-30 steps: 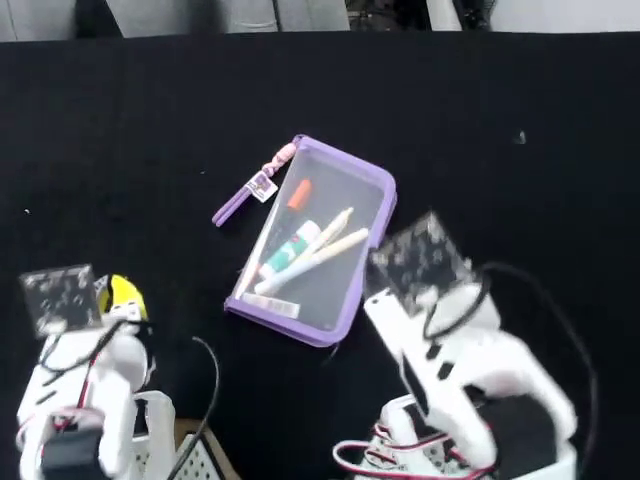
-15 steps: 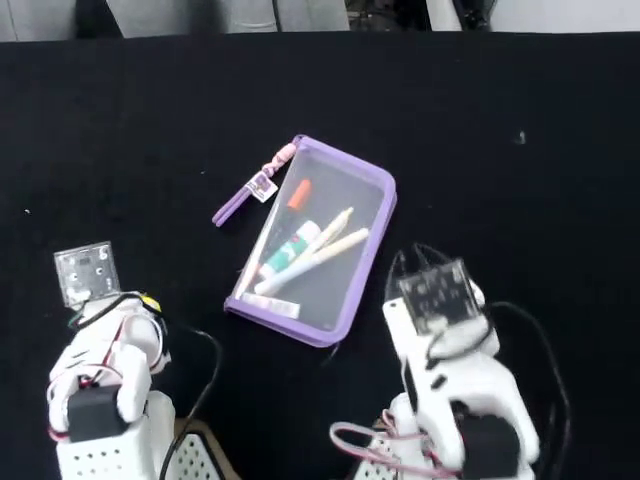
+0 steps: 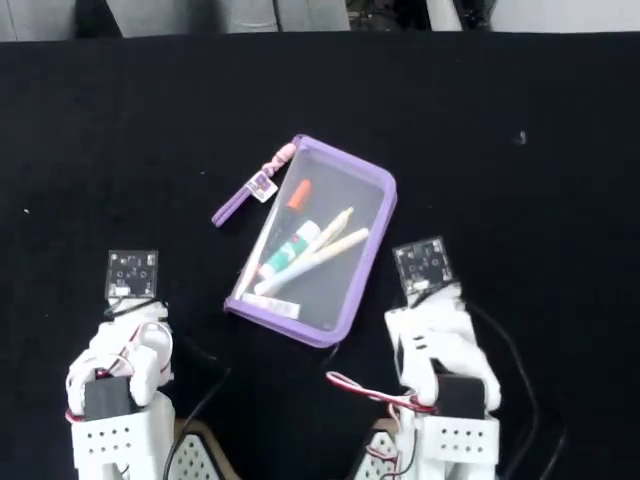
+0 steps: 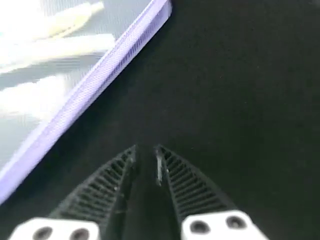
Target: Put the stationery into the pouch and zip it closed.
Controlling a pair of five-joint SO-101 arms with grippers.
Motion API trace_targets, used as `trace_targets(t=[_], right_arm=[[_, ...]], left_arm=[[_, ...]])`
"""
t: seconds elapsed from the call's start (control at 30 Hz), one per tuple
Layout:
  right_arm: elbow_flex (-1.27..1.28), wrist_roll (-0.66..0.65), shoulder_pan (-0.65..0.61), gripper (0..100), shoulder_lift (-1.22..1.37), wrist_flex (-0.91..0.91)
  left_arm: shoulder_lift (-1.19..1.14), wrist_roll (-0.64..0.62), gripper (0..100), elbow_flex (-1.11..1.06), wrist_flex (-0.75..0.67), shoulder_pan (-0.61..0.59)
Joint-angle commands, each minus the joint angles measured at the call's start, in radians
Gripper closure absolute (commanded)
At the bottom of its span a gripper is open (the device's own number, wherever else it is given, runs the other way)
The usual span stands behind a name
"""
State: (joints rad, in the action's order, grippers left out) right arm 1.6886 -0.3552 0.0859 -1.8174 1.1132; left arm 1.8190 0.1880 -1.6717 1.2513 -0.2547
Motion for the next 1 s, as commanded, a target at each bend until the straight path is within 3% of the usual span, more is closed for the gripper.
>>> trace_targets(t=[0.0,0.97], right_arm=[[-0.002,0.000,0.009,93.9,-0.025,0.095],[-0.002,-0.002,0.012,94.1,-0.025,0.167]], left_arm=[[0.006,-0.018,97,-0.025,-0.011,-0.001],[0.005,-0.060,97,-0.025,-0.011,-0.008]])
